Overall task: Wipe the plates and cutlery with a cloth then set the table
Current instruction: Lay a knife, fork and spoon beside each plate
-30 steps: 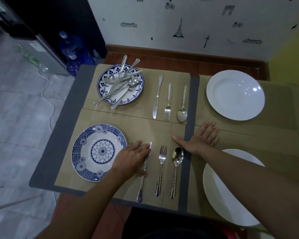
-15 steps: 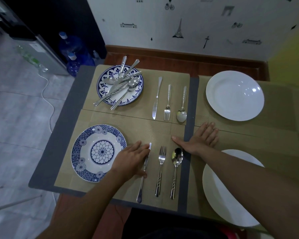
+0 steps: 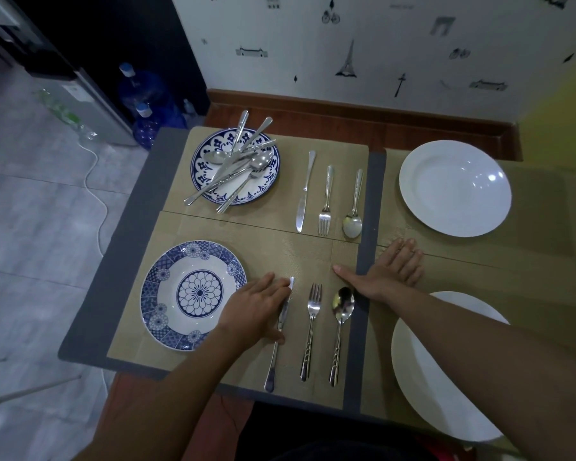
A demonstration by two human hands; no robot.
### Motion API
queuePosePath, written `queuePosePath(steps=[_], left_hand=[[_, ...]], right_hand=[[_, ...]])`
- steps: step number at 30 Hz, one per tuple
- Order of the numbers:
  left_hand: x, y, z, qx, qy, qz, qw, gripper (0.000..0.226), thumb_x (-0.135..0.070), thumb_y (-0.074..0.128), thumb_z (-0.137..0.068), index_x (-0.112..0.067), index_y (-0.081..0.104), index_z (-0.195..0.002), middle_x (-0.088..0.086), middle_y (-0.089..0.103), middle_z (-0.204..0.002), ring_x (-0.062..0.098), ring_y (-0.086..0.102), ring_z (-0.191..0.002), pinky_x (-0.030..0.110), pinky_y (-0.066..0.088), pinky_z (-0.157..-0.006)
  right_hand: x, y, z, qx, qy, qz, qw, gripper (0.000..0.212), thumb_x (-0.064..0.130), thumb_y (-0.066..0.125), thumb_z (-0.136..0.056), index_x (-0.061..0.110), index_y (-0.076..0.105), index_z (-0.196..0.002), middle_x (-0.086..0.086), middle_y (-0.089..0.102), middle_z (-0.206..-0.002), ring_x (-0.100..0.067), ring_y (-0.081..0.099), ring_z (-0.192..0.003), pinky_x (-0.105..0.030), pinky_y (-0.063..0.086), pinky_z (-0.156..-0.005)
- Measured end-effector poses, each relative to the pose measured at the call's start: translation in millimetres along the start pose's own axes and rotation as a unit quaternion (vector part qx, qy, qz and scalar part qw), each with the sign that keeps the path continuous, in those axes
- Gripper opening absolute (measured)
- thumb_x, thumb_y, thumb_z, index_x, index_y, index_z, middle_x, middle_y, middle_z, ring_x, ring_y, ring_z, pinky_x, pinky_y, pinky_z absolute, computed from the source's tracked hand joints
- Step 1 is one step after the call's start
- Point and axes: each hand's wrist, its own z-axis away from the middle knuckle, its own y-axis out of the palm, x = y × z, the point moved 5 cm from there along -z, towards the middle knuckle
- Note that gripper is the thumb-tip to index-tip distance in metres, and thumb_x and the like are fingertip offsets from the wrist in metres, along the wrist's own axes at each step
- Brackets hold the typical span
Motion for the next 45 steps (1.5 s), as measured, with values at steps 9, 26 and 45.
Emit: queuePosePath(steps=[9, 26, 45], left_hand=[[1.9, -11.0, -3.8, 0.028, 0.005, 0.051, 0.998, 0.094, -0.056, 0.073, -0.079, -0.019, 0.030, -0.154, -0.004, 0.025, -0.164, 0.021, 0.016, -0.152, 0.037, 0.022, -0.120], [95.9, -100.1, -34.8, -0.139, -0.081, 0.114, 0.980, 0.042, -0.033, 0.060, -0.097, -0.012, 0.060, -0.133, 0.010, 0.064, -0.131, 0.029, 0.057, -0.121, 0.038, 0.043, -0.102], [238.1, -126.1, -68.2, -0.043, -0.144, 0.047, 0.987, 0.053, -0.035, 0.019, -0.109, -0.010, 0.034, -0.153, 0.009, 0.021, -0.165, 0.022, 0.015, -0.154, 0.036, 0.019, -0.122]], right_hand=[[-2.8, 0.4, -8.5, -0.064, -0.012, 0.009, 0.998, 0.160, 0.103, 0.048, -0.057, 0.006, -0.038, -0.150, -0.019, -0.047, -0.157, -0.040, -0.039, -0.147, -0.056, -0.016, -0.122], [73.8, -42.6, -5.6, -0.207, -0.237, -0.158, 0.936, 0.057, 0.051, 0.071, -0.089, 0.021, 0.055, -0.134, 0.012, 0.058, -0.097, -0.019, 0.060, -0.100, -0.050, 0.050, -0.098], [270.4, -51.2, -20.4, -0.037, -0.315, -0.185, 0.930, 0.017, 0.020, 0.074, -0.092, 0.014, 0.076, -0.107, 0.002, 0.072, -0.093, -0.012, 0.065, -0.085, -0.023, 0.048, -0.075]])
